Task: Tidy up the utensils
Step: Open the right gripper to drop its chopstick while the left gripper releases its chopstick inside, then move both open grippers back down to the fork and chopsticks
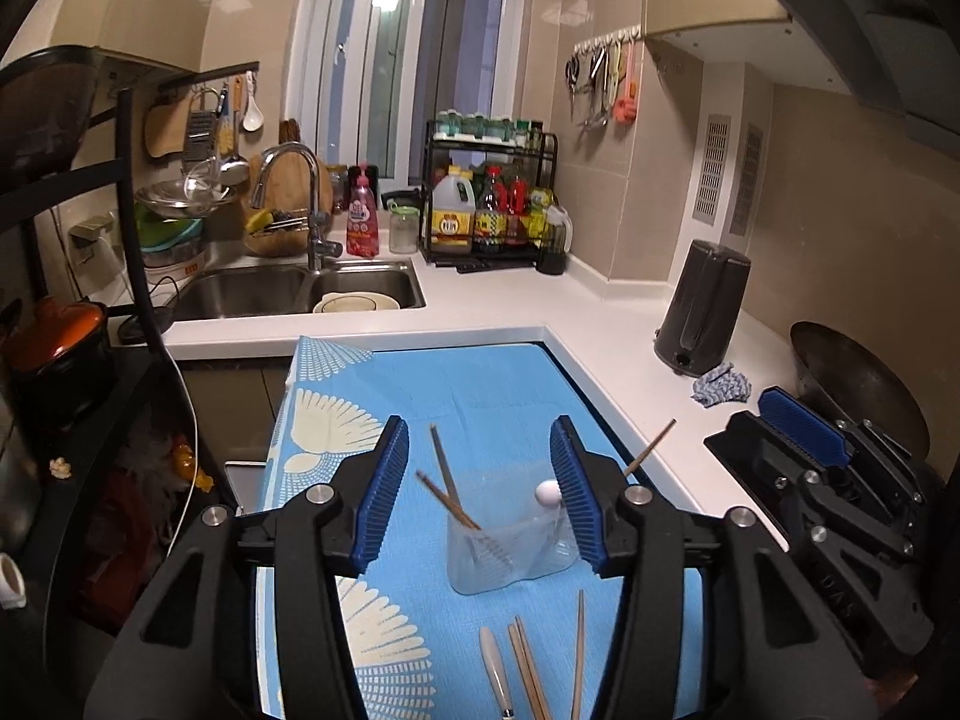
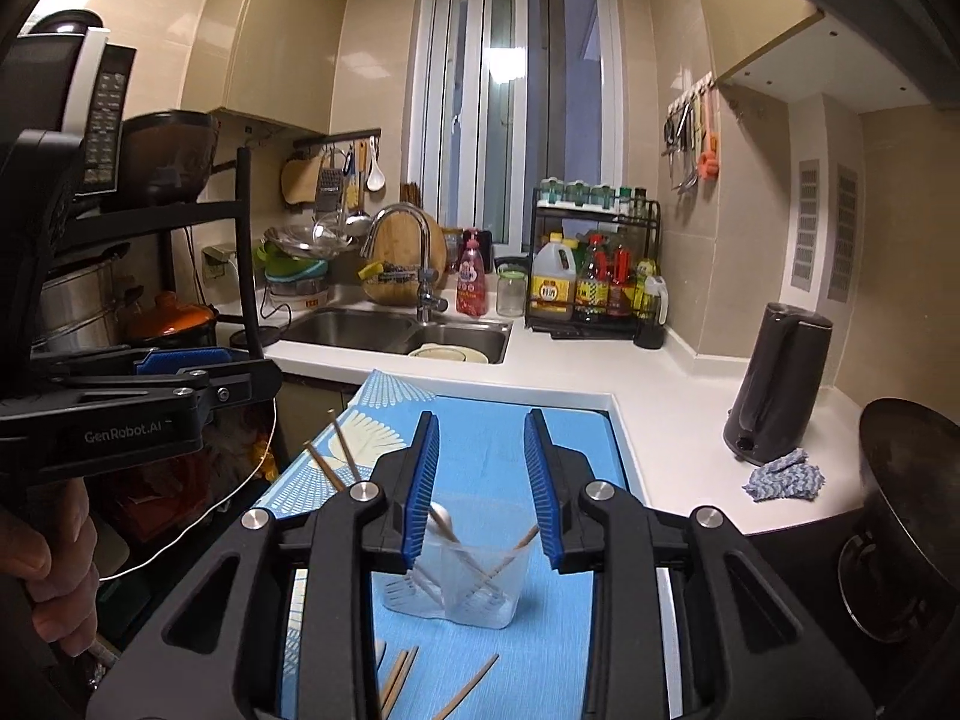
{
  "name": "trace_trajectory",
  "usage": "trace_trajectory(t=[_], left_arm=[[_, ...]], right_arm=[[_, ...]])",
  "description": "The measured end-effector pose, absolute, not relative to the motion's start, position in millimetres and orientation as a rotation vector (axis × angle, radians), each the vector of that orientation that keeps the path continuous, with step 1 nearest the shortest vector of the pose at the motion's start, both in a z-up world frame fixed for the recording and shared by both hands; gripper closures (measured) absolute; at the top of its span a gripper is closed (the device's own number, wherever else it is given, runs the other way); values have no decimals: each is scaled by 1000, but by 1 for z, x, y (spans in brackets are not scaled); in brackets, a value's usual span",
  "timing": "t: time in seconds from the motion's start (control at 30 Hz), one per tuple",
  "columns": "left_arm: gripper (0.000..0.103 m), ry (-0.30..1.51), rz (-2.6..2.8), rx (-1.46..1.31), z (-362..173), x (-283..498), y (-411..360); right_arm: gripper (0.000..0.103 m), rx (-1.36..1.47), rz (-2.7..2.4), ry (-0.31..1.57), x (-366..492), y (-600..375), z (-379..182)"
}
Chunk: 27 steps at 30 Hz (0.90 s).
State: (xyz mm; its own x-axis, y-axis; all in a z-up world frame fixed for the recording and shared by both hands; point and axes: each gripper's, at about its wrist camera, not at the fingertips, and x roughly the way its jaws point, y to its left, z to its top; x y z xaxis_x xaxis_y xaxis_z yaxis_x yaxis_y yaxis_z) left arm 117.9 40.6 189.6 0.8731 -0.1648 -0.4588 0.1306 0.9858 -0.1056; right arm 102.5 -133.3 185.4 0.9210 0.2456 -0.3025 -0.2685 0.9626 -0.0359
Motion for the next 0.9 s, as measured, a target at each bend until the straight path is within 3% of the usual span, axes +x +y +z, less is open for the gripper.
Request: trace_trajectory(t=[0.27, 0.33, 0.43, 0.53, 0.9], left_arm=[[53, 396, -145, -57, 140, 49, 44], [54, 398, -158, -52, 125, 37, 44], [74, 388, -176, -42, 91, 14, 45], [84, 415, -168, -52, 65, 1, 49], [86, 544, -147, -132, 19, 0, 64]], right_arm=[[73, -16, 254, 272, 29, -135, 145], [80, 26, 264, 300, 16, -137, 126], [95, 57, 245, 316, -10, -137, 88], [96, 74, 211, 370, -23, -140, 49], [92, 112, 235, 656, -4, -131, -33]])
